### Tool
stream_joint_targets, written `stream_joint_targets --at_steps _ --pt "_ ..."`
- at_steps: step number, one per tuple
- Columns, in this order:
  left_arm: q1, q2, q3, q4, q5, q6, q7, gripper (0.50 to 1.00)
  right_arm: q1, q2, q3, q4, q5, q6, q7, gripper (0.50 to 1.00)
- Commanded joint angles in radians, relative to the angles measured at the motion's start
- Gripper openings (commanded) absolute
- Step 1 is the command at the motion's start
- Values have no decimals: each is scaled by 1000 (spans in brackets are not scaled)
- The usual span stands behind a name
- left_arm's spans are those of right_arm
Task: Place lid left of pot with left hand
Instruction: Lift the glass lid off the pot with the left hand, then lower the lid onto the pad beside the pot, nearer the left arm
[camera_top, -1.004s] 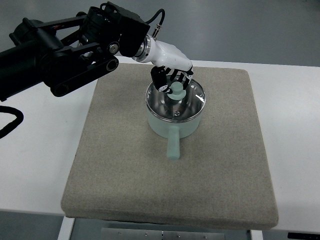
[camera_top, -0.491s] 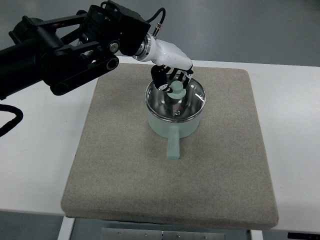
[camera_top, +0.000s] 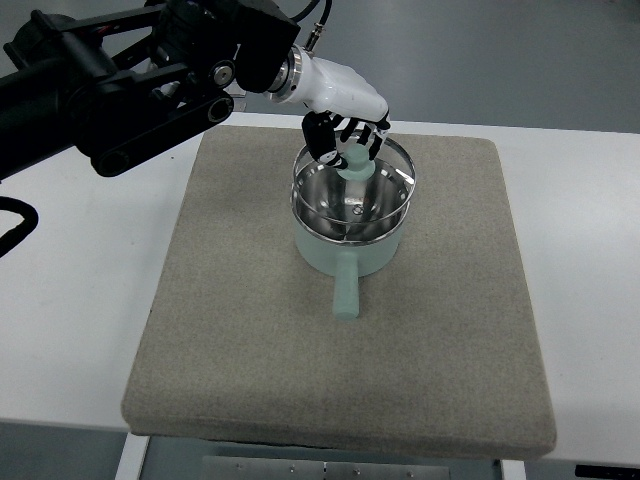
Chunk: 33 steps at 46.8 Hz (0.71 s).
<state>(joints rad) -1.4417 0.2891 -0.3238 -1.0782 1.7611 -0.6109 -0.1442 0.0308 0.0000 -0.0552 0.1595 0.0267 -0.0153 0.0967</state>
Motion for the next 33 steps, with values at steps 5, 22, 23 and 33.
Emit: stream_joint_targets --at_steps 5,22,23,33 --pt "1 56 -3 -11 -2 0 0 500 0 0 0 0 1 0 0 924" --pt "50 248 -4 -9 -9 0 -3 500 0 0 0 0 -1 0 0 924" --pt "50 258 -6 -9 -9 0 -5 500 0 0 1 0 1 0 0 924" --pt "147 295 -1 11 -3 0 -5 500 0 0 0 0 1 0 0 924"
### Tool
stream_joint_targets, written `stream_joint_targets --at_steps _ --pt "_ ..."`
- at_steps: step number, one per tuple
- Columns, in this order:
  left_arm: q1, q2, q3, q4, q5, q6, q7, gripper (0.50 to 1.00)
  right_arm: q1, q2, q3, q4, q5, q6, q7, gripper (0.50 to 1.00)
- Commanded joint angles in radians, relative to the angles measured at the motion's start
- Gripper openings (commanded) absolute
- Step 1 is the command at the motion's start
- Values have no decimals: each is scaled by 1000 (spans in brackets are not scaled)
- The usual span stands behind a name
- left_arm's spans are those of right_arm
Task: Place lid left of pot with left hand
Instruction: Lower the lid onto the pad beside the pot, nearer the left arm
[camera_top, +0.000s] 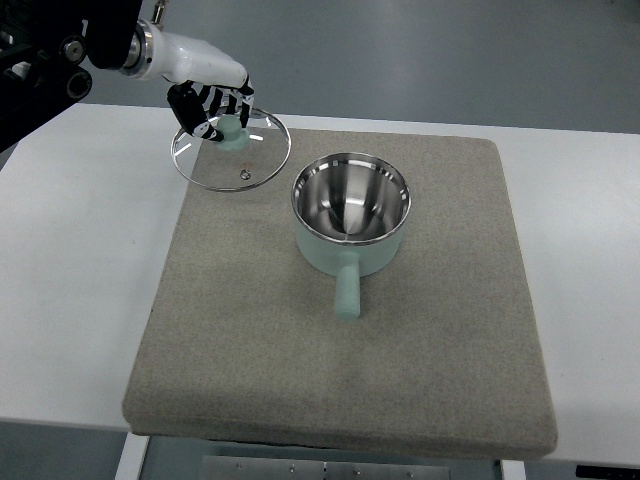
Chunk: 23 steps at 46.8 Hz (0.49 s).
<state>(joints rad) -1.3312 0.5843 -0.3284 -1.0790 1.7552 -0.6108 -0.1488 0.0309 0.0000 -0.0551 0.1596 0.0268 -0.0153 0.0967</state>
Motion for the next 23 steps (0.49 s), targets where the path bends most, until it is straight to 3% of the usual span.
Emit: stream_joint_targets --at_steps 1,15,23 --pt "50 0 5 16 6 0 1 500 0 0 0 0 -1 0 0 924" --pt "124 -32 12 79 9 62 3 500 0 0 1 0 1 0 0 924" --pt "161 -47 14 80 10 144 3 500 0 0 0 0 1 0 0 924"
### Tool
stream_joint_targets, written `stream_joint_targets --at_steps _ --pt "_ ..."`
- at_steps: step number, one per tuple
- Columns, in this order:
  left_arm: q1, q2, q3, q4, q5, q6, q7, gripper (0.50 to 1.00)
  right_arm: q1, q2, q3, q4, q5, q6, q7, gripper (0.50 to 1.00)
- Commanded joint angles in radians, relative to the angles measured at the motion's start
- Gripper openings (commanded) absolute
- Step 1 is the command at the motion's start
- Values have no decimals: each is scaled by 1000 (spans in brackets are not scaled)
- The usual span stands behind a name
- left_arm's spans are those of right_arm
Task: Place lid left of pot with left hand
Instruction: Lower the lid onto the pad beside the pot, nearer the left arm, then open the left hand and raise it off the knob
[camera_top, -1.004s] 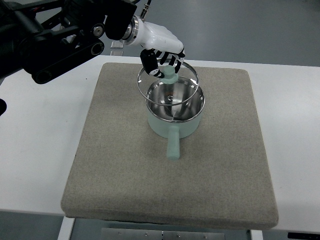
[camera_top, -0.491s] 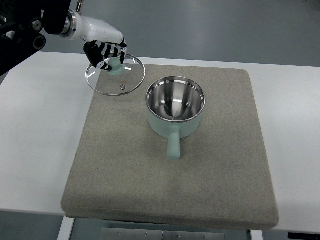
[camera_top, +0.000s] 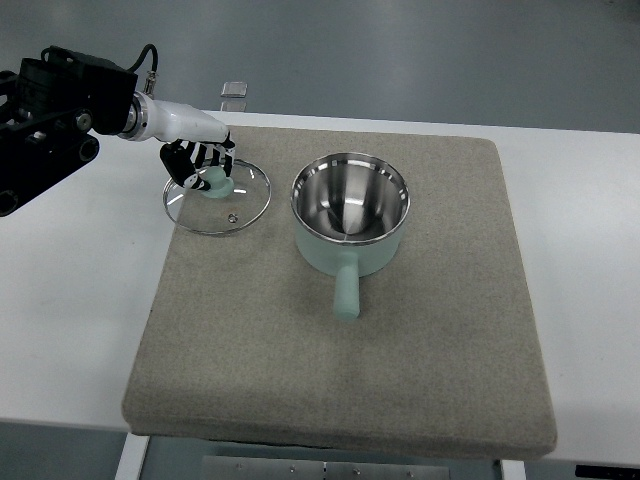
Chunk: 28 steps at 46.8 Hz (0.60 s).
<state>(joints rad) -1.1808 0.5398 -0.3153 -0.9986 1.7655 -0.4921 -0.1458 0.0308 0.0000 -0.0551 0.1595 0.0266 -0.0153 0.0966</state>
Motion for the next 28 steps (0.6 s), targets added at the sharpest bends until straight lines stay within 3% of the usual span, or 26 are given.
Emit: stream_joint_targets --at_steps 1,25,28 --pt "12 -4 1 0 0 29 0 500 0 0 0 0 1 0 0 924" --pt "35 -18 1 8 -14 35 0 500 0 0 0 0 1 0 0 924" --pt "38 -18 1 11 -17 35 0 572 0 0 0 0 1 0 0 924"
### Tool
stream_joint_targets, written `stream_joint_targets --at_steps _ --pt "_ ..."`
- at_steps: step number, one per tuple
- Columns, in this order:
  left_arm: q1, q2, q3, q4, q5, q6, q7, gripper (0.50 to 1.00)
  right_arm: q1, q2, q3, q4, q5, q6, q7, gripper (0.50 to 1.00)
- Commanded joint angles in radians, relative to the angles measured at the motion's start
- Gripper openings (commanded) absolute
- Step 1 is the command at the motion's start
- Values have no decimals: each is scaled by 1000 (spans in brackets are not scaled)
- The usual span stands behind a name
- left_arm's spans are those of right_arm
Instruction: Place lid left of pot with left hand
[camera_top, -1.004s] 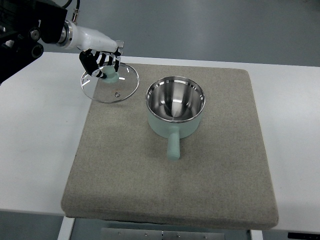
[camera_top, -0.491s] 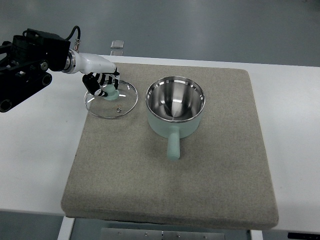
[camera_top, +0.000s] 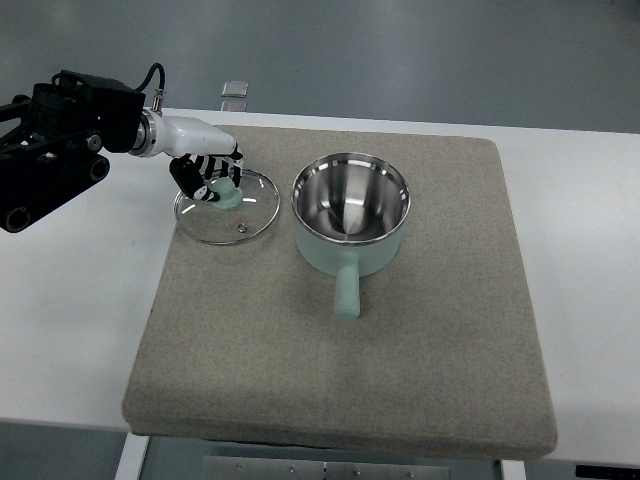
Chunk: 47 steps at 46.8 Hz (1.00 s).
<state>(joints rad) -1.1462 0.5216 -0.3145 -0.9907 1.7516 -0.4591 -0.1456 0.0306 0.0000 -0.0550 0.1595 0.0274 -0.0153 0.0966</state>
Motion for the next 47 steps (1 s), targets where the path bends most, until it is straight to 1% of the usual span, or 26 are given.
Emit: stream_joint_targets --at_steps 1,6,7,9,10,11,20,25,33,47 --pt "3 -2 0 3 -3 2 0 600 0 0 0 0 0 0 0 924" --pt "5 -2 -2 3 -6 4 0 767 0 0 0 0 0 0 0 924" --pt "5 -2 -2 1 -6 4 0 807 0 0 0 0 0 0 0 924" --pt "5 0 -2 1 -7 4 0 929 0 0 0 0 -1 0 0 924" --pt "6 0 -2 1 -9 4 0 972 0 0 0 0 0 0 0 924" --pt "5 0 -2 1 -10 4 0 988 0 0 0 0 -1 0 0 924" --pt "6 6 -6 9 -121 4 0 994 0 0 0 0 0 0 0 924" --pt "8 1 -15 55 -266 5 0 994 0 0 0 0 -1 0 0 924" --pt "3 -3 -15 193 -659 5 0 994 0 0 0 0 -1 0 0 924" --pt "3 -91 -15 486 -1435 4 -5 994 0 0 0 0 -1 0 0 924"
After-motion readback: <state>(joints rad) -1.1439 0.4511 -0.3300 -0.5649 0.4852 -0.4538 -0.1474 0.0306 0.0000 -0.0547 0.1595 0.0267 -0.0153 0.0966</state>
